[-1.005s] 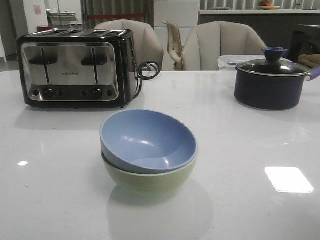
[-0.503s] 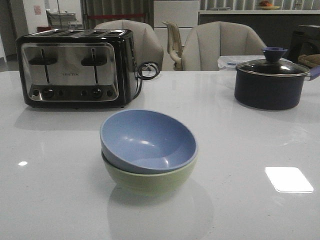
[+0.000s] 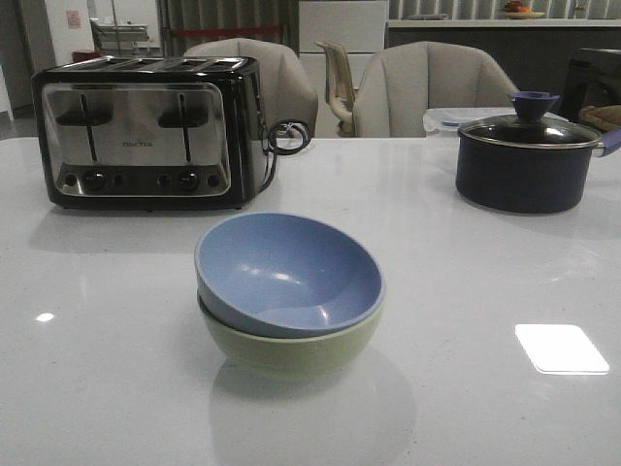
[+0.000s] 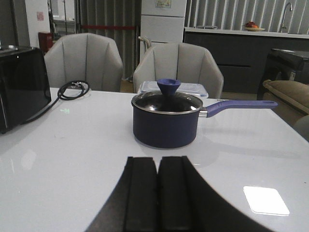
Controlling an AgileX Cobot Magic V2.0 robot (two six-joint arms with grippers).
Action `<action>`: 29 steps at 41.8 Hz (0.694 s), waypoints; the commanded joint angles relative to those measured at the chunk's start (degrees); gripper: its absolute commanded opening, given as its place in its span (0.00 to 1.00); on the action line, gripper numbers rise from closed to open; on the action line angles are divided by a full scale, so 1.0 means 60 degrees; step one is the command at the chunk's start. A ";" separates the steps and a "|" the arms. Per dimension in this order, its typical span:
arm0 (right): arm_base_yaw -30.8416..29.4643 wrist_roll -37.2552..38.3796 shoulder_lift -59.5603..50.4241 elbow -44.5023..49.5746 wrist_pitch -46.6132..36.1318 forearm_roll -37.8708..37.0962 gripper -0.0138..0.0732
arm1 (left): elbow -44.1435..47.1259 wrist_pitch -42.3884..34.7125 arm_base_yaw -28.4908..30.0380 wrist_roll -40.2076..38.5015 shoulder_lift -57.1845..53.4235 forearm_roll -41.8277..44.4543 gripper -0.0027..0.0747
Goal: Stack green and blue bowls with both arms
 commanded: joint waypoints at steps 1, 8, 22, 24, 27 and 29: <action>-0.0055 0.1131 -0.0177 -0.0044 -0.0951 -0.0769 0.20 | 0.0068 -0.0843 0.0000 -0.0097 -0.0159 -0.0075 0.16; -0.0055 0.1220 -0.0177 -0.0044 -0.0787 -0.0808 0.20 | 0.0068 -0.0843 0.0000 -0.0097 -0.0159 -0.0075 0.16; -0.0055 0.1211 -0.0177 -0.0044 -0.0640 -0.0947 0.20 | 0.0068 -0.0843 0.0000 -0.0097 -0.0159 -0.0075 0.16; -0.0055 0.1211 -0.0177 -0.0044 -0.0628 -0.0947 0.20 | 0.0068 -0.0843 0.0000 -0.0097 -0.0159 -0.0075 0.16; -0.0055 0.1211 -0.0177 -0.0044 -0.0628 -0.0947 0.20 | 0.0068 -0.0843 0.0000 -0.0097 -0.0159 -0.0075 0.16; -0.0055 0.1211 -0.0177 -0.0044 -0.0628 -0.0947 0.20 | 0.0068 -0.0843 0.0000 -0.0097 -0.0159 -0.0075 0.16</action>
